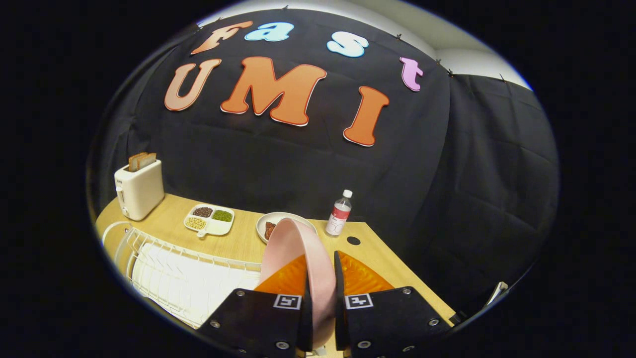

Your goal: Take the plate from the dish rack, then take the spoon from the basket and place it into the plate.

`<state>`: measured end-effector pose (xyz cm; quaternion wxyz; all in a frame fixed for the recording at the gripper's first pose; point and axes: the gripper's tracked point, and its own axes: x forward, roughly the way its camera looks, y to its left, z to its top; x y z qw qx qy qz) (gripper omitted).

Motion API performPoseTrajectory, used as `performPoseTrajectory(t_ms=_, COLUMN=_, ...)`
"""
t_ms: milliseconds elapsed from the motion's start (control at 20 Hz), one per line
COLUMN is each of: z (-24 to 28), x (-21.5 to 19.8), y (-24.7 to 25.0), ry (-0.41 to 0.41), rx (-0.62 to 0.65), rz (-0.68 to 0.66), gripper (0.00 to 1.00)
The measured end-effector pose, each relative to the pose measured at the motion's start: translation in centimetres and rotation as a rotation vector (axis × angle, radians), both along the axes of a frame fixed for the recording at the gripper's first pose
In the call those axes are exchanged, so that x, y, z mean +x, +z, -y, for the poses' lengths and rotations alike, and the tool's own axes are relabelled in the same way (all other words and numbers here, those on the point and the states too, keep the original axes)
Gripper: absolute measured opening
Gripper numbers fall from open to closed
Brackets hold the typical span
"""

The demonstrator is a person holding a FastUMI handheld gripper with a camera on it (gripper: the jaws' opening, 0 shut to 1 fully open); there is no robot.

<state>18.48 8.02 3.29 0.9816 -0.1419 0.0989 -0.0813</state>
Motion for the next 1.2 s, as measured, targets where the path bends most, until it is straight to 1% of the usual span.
performPoseTrajectory(t_ms=200, z=-0.4, x=-1.7, y=0.2, ry=0.035, rx=0.066, rz=0.009, gripper=0.17)
performPoseTrajectory(t_ms=500, z=-2.1, x=-6.3, y=-1.1, ry=0.122, rx=0.141, rz=-0.012, gripper=0.17)
performPoseTrajectory(t_ms=750, z=-2.0, x=-9.8, y=-1.6, ry=0.148, rx=0.164, rz=-0.004, gripper=0.17)
performPoseTrajectory(t_ms=1050, z=-1.6, x=-13.8, y=-1.9, ry=0.176, rx=0.298, rz=0.008, gripper=0.17)
performPoseTrajectory(t_ms=1200, z=-1.9, x=-16.0, y=-2.6, ry=0.209, rx=0.391, rz=0.002, gripper=0.17)
